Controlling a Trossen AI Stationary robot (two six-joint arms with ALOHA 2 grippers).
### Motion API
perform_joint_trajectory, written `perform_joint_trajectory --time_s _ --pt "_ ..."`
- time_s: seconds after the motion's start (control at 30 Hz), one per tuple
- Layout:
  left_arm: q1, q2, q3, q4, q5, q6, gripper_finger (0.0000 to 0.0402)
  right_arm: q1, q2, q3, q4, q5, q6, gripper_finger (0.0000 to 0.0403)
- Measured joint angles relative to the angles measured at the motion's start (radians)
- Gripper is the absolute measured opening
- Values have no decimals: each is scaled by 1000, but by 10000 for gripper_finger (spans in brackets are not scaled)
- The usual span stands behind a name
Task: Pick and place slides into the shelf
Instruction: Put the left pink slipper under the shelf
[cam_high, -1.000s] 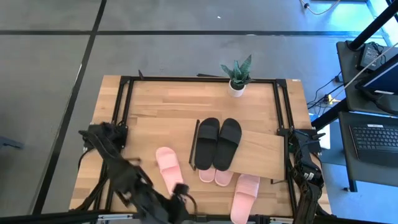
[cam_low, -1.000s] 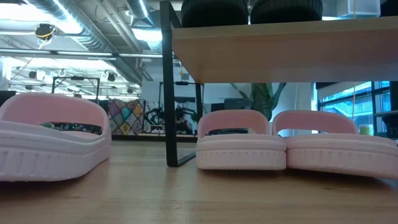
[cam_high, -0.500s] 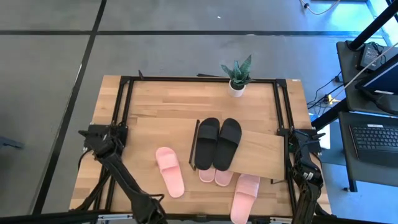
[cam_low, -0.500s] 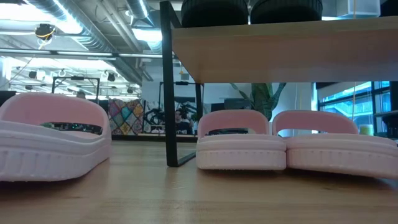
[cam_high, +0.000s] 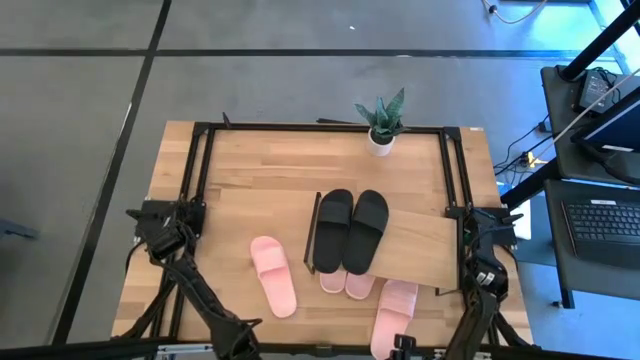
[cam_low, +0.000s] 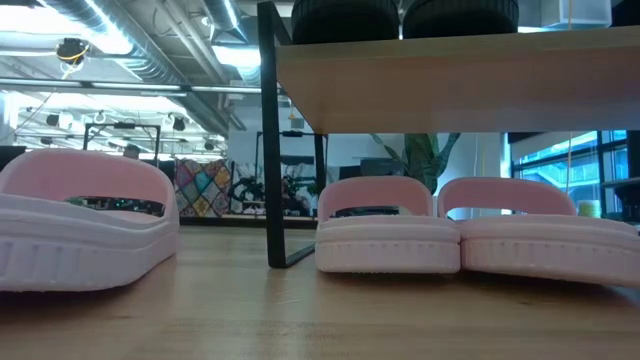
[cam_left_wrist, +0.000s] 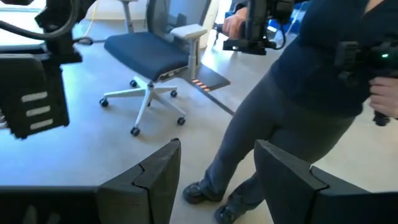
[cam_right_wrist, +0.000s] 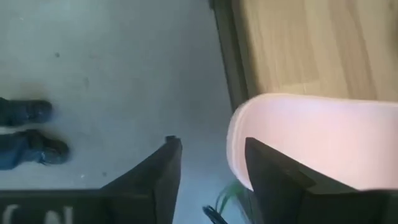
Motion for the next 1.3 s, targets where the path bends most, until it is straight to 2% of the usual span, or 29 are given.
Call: perform_joint_trajectory --time_s 0.47,0.83,0.93,1.17,1.3 --pt "10 0 -11 -1 -1 -8 195 -4 0 -135 33 -7 1 125" --pt "12 0 -11 -8 0 -8 195 -15 -3 -165 52 -29 -29 13" --pt "14 0 -11 -17 0 -8 195 -16 -3 -165 36 -29 -41 13" --pt "19 0 -11 -19 0 -8 195 -35 3 -118 -204 -34 -37 8" --pt "25 0 -11 -19 0 -8 195 -49 4 -114 -272 -31 -55 8"
